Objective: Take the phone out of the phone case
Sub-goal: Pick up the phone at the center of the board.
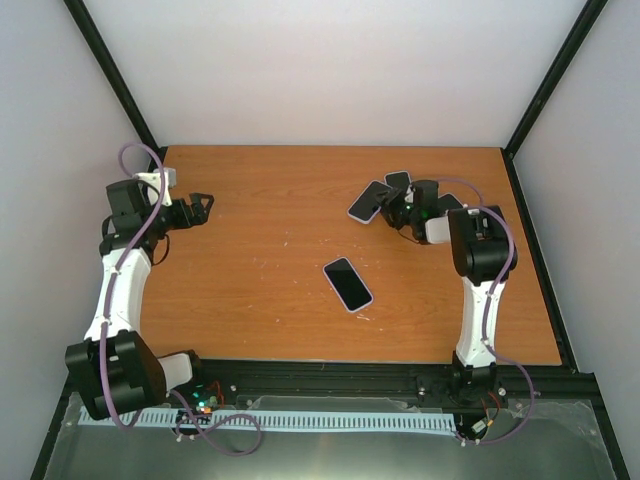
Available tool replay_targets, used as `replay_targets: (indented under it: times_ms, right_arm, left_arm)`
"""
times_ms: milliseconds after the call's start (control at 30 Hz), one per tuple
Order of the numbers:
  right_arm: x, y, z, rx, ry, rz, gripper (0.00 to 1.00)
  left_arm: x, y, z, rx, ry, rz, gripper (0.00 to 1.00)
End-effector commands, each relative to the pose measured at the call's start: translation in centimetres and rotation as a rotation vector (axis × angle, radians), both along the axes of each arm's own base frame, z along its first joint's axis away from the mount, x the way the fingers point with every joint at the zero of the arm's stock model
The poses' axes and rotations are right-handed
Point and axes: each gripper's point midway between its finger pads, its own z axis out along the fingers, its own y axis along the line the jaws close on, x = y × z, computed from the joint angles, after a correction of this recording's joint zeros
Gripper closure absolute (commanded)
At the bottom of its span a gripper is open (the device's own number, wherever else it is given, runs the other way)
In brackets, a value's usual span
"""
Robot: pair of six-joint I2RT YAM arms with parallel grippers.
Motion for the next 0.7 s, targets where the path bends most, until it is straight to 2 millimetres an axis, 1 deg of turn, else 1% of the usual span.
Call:
replay_targets:
  times_ms: [0, 133, 233, 333, 400, 567, 667]
  right_arm:
    - [1.2, -0.4, -1.7, -0.01, 0.007, -0.043, 0.48]
    - [1.6, 0.5, -1.5, -0.012, -0.019, -0.016, 0.53]
    - [1.6, 0.5, -1.2, -0.019, -0.04, -0.009, 0.6]
    - [1.6, 0.8, 0.0, -0.019, -0.07, 0.013, 0.67]
    - [1.5, 1.0, 1.5, -0.016, -0.106, 0.033, 0.72]
    - [1.2, 1.6, 6.0, -0.02, -0.215, 0.088, 0.79]
    - [0.7, 2.1, 8.5, -0.016, -0.273, 0.133, 0.84]
  left_arm:
    - [0.5, -0.2, 0.7, -0.009, -0.022, -0.013, 0.0]
    - [0.7, -0.2, 0.5, -0.011, -0.017, -0.015, 0.0]
    - [0.8, -0.1, 0.5, -0.009, -0.015, -0.011, 0.0]
    - [0.8, -0.1, 0.5, -0.004, -0.015, -0.009, 0.0]
    - [0.7, -0.1, 0.6, 0.0, -0.018, -0.011, 0.0]
    - [0.7, -0.2, 0.8, 0.01, -0.024, -0.021, 0.0]
    - [0.5, -0.4, 1.4, 0.021, -0.044, -0.039, 0.0]
